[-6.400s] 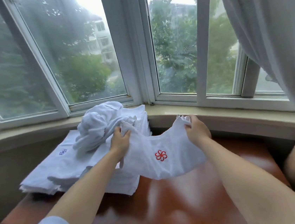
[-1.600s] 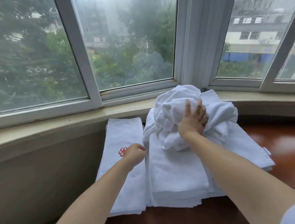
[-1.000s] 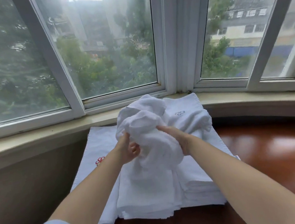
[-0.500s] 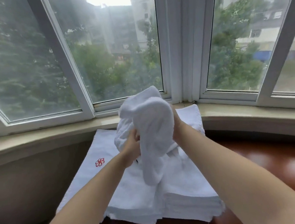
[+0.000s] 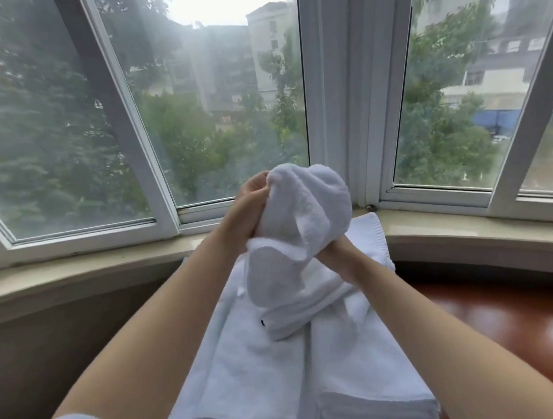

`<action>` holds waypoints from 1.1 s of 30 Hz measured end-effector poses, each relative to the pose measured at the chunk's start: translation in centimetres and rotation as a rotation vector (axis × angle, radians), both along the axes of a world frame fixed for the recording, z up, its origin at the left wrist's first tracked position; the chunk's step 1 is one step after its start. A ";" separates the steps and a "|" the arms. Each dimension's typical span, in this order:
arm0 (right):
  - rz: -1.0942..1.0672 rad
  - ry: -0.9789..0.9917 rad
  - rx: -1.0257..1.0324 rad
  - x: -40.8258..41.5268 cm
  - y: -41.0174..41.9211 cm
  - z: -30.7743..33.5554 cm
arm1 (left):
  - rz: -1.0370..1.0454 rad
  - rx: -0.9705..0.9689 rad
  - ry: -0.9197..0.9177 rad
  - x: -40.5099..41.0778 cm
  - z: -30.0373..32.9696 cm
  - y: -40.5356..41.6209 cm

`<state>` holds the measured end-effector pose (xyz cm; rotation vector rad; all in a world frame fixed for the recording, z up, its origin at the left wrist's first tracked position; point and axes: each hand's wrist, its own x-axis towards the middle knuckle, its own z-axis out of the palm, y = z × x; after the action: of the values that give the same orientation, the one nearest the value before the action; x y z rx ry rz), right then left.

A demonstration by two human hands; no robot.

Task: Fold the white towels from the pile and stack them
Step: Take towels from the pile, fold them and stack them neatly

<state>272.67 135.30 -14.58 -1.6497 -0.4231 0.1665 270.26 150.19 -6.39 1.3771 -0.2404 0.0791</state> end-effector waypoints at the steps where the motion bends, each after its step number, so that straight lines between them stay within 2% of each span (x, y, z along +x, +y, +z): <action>1: 0.009 -0.023 0.033 0.0 0.2 0.5 | -0.089 -0.026 0.010 -0.2 0.5 0.5; 3: -0.038 -0.042 0.122 -0.1 0.3 1.3 | -0.152 -0.058 0.042 -0.3 0.0 1.8; 6: -0.180 -0.015 0.221 -0.4 0.8 2.0 | 0.014 -0.009 0.056 -0.1 -2.5 3.8; 7: -0.233 0.012 0.287 -0.4 1.1 2.5 | 0.048 0.086 0.056 0.1 -3.6 4.5; 10: -0.317 0.062 0.526 -0.1 1.3 5.5 | 0.172 0.645 0.113 -0.2 -7.9 6.2; 13: -0.358 0.043 0.633 0.1 1.4 8.1 | 0.121 0.773 0.211 0.2 -10.8 7.0; 15: -0.431 0.042 0.611 0.2 1.5 7.8 | 0.197 0.902 0.224 0.5 -11.4 6.5; 16: -0.458 0.059 0.604 0.2 1.6 7.2 | 0.203 0.883 0.214 0.7 -11.4 6.2; 20: -0.599 0.164 0.545 0.3 0.8 4.6 | -0.058 0.223 0.227 1.3 -11.2 4.3; 22: -0.678 0.131 0.512 0.7 -0.3 3.6 | -0.108 0.051 0.300 1.6 -10.4 3.1; 24: -0.742 0.093 0.503 0.7 -1.7 3.2 | -0.130 -0.014 0.296 2.0 -9.5 1.4; 27: -0.820 0.063 0.581 1.0 -4.7 3.3 | -0.152 0.009 0.202 2.6 -8.3 -2.0; 33: -0.944 -0.023 0.357 0.6 -12.3 4.0 | -0.053 0.060 0.223 2.0 -6.3 -9.8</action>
<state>273.25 123.02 -10.56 -1.3433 0.3217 -0.5993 272.29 140.44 -12.67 1.4252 -0.0930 -0.1265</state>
